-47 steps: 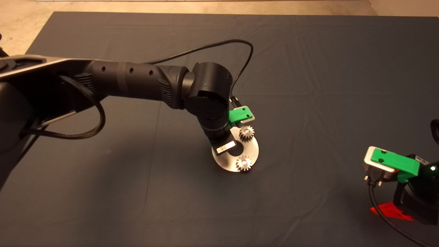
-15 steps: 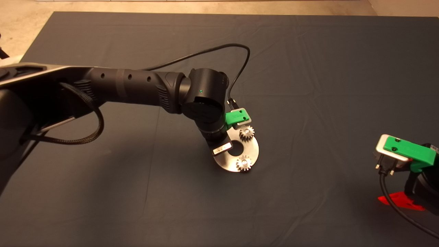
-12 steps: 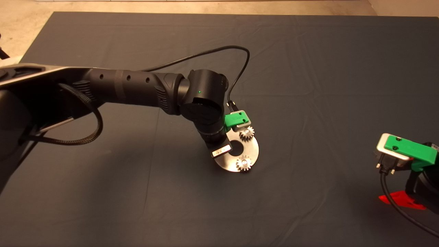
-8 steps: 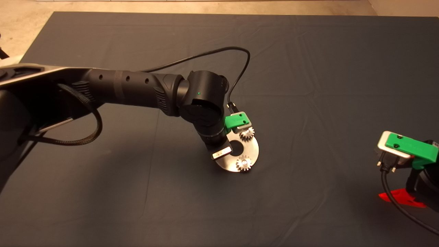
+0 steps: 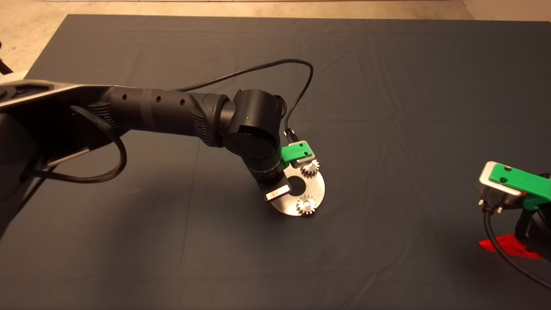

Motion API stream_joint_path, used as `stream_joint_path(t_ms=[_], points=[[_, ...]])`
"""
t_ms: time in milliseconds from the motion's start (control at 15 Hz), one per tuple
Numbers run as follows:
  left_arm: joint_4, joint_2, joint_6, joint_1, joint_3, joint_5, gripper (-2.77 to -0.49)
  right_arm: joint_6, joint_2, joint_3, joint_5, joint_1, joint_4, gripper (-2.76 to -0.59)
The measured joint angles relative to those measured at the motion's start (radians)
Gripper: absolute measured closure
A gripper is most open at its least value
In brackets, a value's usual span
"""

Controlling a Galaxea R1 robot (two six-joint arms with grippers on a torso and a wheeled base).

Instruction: Install three planetary gears onto the carrier pins

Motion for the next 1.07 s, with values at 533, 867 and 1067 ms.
stream_joint_path(t_ms=[533,867,1067], points=[[0.016,0.0,-0.007,0.0,0.0,0.0,-0.65,-0.002,-0.003,0.0,0.0,0.003,0.011,-2.03],[0.036,0.0,-0.014,0.0,0.0,0.0,-0.65,-0.002,-0.003,0.0,0.0,0.005,0.012,-2.03],[0.041,0.003,-0.015,0.0,-0.008,0.001,-0.65,-0.002,-0.003,0.0,0.0,0.005,0.012,-2.03]])
